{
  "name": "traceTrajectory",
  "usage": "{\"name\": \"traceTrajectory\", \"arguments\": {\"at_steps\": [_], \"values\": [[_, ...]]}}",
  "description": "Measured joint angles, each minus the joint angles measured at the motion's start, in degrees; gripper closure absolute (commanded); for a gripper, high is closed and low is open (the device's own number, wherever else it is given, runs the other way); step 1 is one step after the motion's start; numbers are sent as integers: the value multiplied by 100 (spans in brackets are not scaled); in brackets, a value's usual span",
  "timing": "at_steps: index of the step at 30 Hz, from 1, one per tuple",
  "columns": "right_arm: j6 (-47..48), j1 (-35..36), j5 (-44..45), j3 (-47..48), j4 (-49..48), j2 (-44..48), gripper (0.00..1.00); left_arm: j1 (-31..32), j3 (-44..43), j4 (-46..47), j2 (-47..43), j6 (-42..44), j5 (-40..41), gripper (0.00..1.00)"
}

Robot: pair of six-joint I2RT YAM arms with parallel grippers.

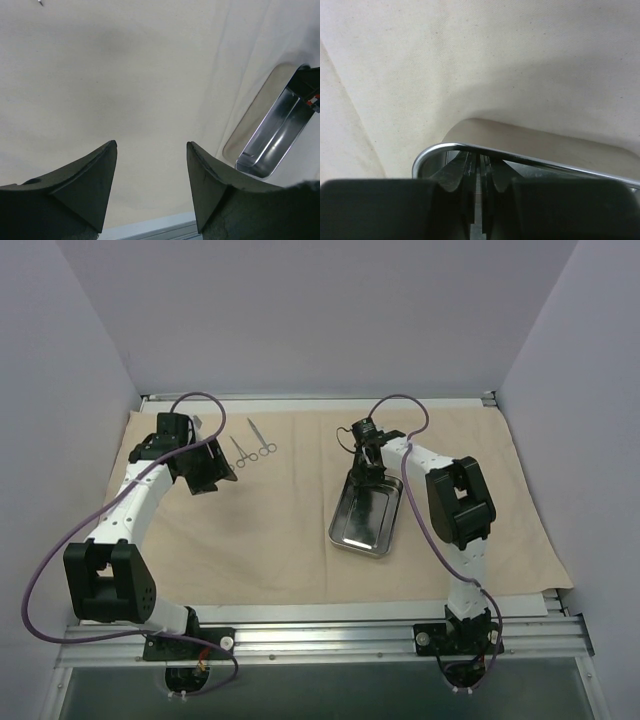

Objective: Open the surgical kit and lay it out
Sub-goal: Pick up the medical item from the container.

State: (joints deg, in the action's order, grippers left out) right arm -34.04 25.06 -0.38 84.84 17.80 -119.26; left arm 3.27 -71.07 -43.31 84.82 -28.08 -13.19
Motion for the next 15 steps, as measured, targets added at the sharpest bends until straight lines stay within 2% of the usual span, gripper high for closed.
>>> {"name": "traceTrajectory", "arguments": {"at_steps": [7,11,15], "values": [[120,2,-57,-90,7,83,100,42,142,144,-181,7,-505,35],[223,7,-245,-345,201,402,100,227,195,490,-350,-20,-1073,29],[315,4,-697,-525,271,929,100,533,339,1058,-461,-229,-1714,27]]}}
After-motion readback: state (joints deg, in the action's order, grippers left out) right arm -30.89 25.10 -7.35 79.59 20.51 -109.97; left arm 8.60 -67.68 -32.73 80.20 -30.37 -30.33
